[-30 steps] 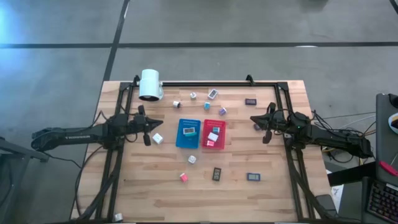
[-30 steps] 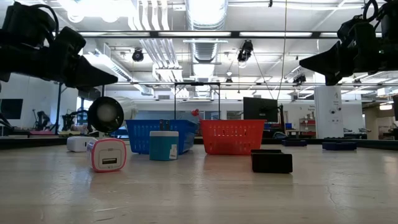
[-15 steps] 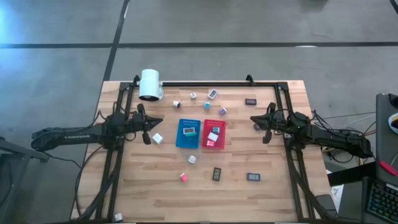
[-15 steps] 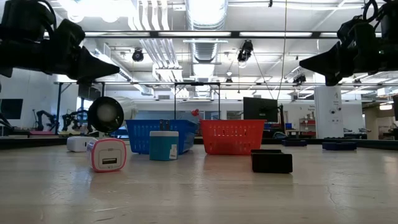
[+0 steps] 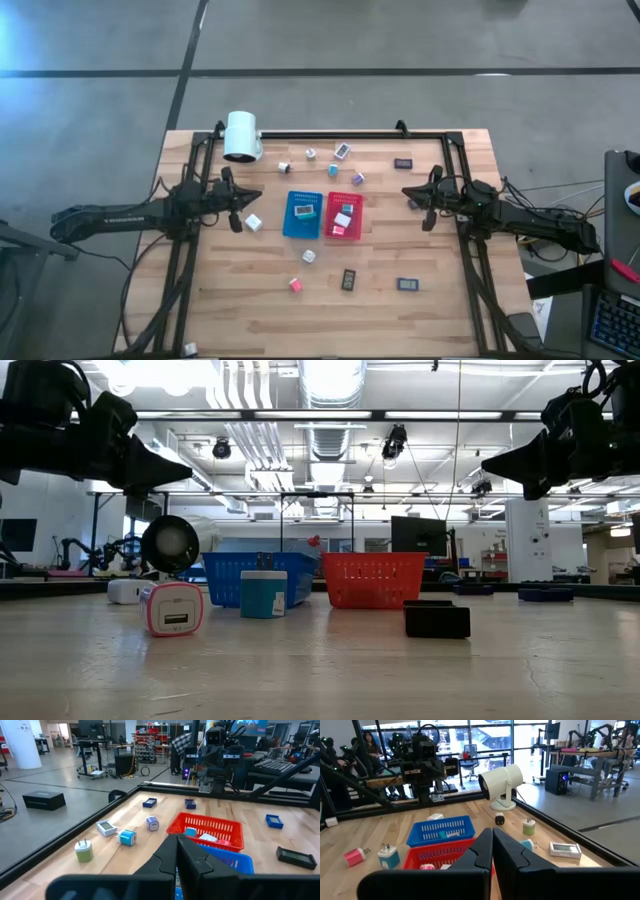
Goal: Pick & Place Office items
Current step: Put the dark blue digital clock into the blue bin
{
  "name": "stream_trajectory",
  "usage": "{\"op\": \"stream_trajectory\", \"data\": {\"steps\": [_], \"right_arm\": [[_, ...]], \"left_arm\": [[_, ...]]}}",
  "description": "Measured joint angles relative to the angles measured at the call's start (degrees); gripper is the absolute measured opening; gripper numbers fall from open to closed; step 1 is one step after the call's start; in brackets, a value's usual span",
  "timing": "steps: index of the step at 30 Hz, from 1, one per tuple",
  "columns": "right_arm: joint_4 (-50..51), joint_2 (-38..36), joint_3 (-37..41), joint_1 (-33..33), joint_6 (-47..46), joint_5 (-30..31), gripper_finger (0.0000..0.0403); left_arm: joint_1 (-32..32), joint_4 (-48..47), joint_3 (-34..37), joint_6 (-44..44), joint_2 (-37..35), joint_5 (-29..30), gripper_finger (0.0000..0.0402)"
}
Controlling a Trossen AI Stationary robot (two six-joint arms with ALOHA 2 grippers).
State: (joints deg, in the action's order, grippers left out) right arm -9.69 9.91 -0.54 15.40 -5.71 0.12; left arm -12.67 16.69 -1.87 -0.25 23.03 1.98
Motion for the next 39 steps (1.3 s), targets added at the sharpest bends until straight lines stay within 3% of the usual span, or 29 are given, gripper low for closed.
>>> {"op": "stream_trajectory", "data": {"steps": [12, 25, 34, 39], "right_arm": [[0.1, 0.1, 0.0, 0.0, 0.0, 0.0, 0.0008], [0.1, 0.1, 0.0, 0.0, -0.7, 0.1, 0.0008], [0.1, 0.1, 0.0, 0.0, -0.4, 0.1, 0.0008], [0.1, 1.1, 0.0, 0.0, -0.4, 0.1, 0.0008]], "left_arm": [[0.0, 0.9, -0.2, 0.0, 0.0, 4.4, 0.0012], [0.0, 0.2, 0.0, -0.8, 0.0, 5.0, 0.0012], [0.0, 0.8, 0.0, -1.8, 0.0, 12.7, 0.0012], [0.0, 6.7, 0.0, 0.6, 0.0, 13.1, 0.0012]]}}
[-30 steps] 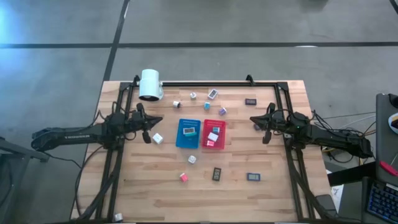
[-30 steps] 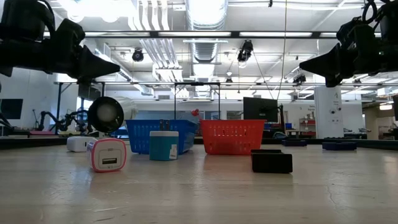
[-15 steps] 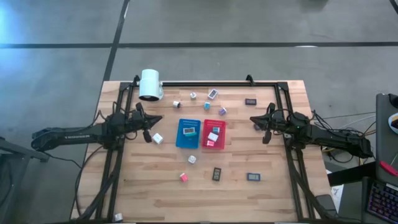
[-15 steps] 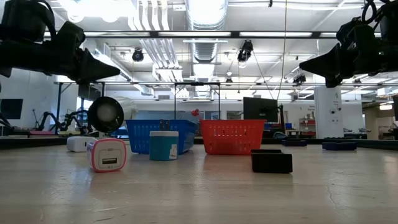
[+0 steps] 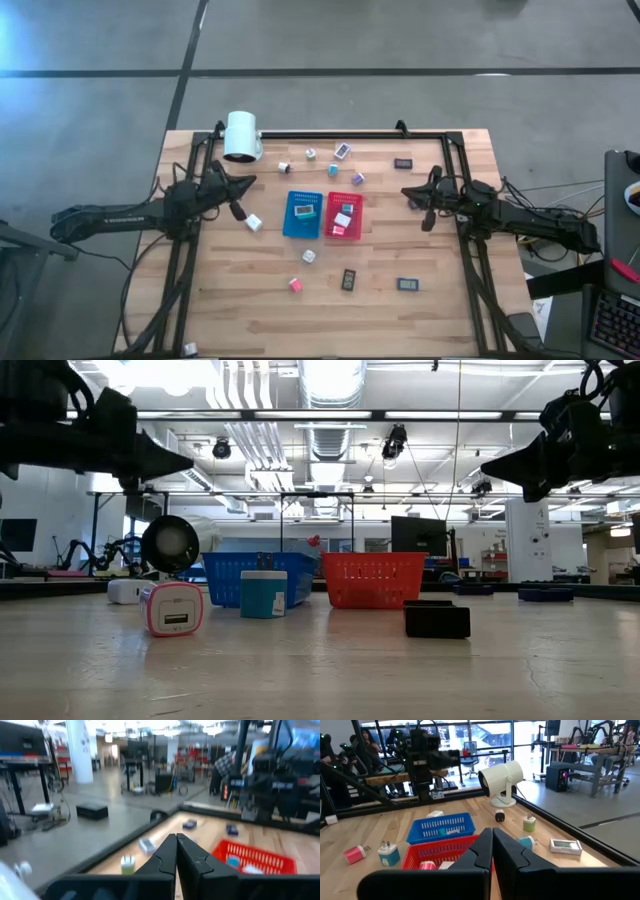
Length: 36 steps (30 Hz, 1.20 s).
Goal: Pick & Place Office items
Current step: Put the dark blue digital clock into the blue bin
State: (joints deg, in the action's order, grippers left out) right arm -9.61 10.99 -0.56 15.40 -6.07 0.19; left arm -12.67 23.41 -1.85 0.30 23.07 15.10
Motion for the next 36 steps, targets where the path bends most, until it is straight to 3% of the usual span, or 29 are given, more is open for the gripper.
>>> {"op": "stream_trajectory", "data": {"steps": [8, 24, 36], "right_arm": [[-0.2, 0.8, 0.0, 0.0, 0.0, 0.0, 0.0008], [-0.2, 0.8, 0.0, 0.0, -0.1, 0.0, 0.0008], [-0.2, 0.8, 0.0, 0.0, -0.4, 0.0, 0.0008]], "left_arm": [[0.0, 1.5, -0.8, -0.8, 0.0, 3.0, 0.0012], [0.0, 0.8, -1.2, -2.7, 0.0, 2.7, 0.0012], [0.0, -9.6, -0.7, -5.3, 0.0, -0.7, 0.0012]]}}
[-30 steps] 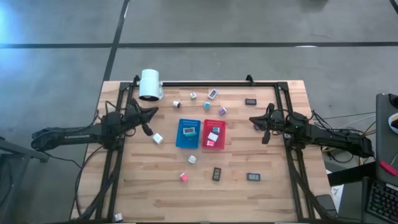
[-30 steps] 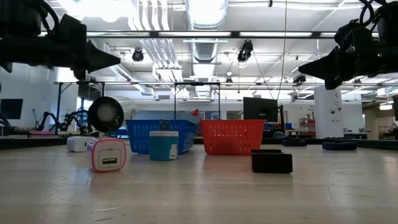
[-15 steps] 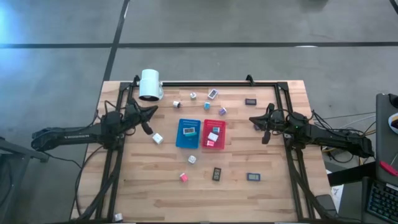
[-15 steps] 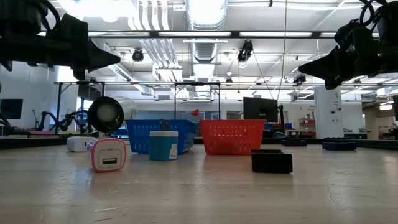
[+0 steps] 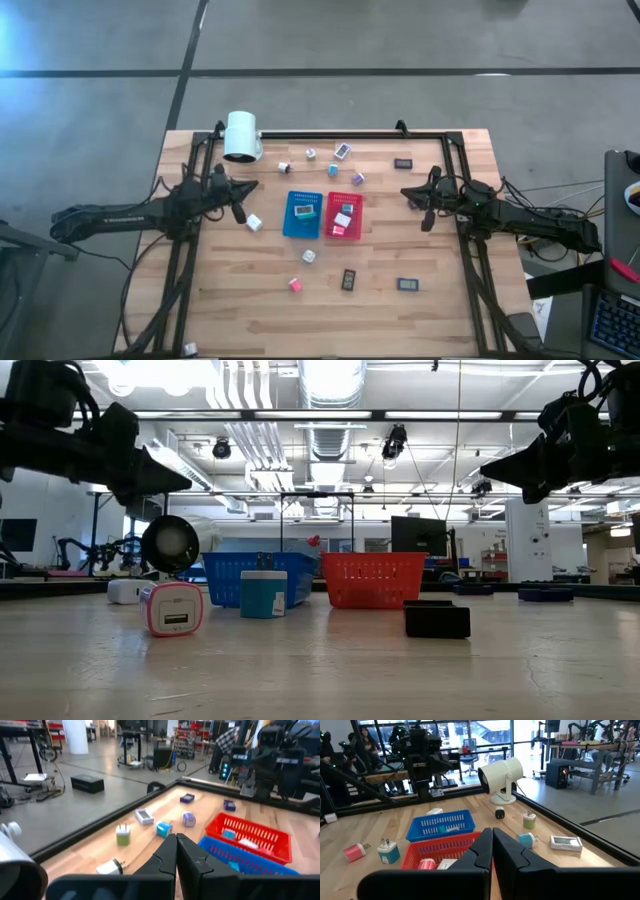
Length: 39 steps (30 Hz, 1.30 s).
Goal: Pick & Place Office items
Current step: Put the dark blue digital clock into the blue bin
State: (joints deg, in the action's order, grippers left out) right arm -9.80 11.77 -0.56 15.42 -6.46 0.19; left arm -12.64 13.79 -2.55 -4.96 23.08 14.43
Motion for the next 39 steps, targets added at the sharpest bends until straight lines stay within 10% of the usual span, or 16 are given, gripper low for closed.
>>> {"op": "stream_trajectory", "data": {"steps": [39], "right_arm": [[0.1, 0.1, 0.0, 0.0, -2.4, 0.0, 0.0008]], "left_arm": [[2.8, 4.9, -1.2, 4.3, 8.3, -10.9, 0.0012]]}}
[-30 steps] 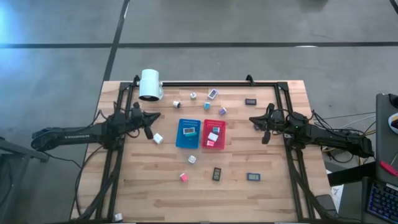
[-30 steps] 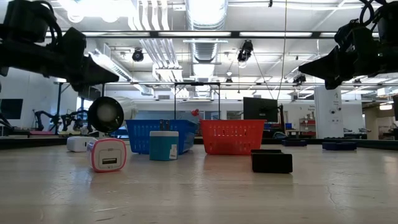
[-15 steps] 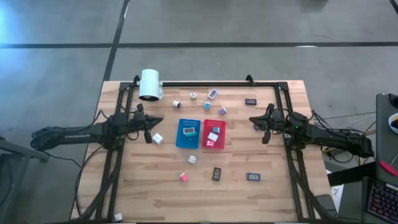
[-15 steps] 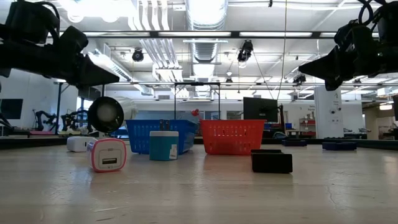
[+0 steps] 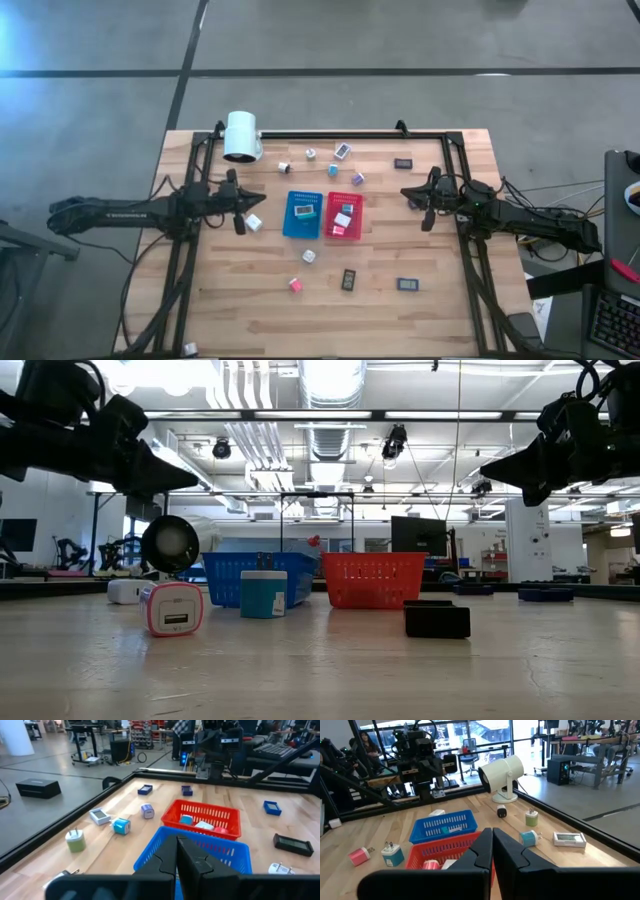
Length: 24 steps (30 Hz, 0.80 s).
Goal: Pick & Place Office items
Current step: Put the dark blue digital clock into the blue bin
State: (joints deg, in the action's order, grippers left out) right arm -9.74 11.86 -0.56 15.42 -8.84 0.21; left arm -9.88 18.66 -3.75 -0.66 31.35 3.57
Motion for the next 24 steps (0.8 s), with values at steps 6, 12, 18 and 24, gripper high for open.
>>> {"op": "stream_trajectory", "data": {"steps": [6, 12, 18, 24], "right_arm": [[0.0, 0.0, 0.0, 0.0, 0.0, 0.0, 0.0008], [0.0, 0.0, 0.0, 0.0, 0.3, 0.0, 0.0008], [0.4, 0.0, 0.0, 0.0, -1.7, 0.5, 0.0008], [1.0, 0.5, 0.0, 0.0, -10.5, 11.9, 0.0008]], "left_arm": [[0.7, 0.8, -0.2, 0.0, 2.4, -0.1, 0.0012], [0.8, 1.0, -0.9, 0.0, 4.1, -0.2, 0.0012], [0.8, 1.5, -0.9, 0.0, 5.1, -0.2, 0.0012], [0.8, 2.4, -0.9, 0.0, 5.3, -0.2, 0.0012]]}}
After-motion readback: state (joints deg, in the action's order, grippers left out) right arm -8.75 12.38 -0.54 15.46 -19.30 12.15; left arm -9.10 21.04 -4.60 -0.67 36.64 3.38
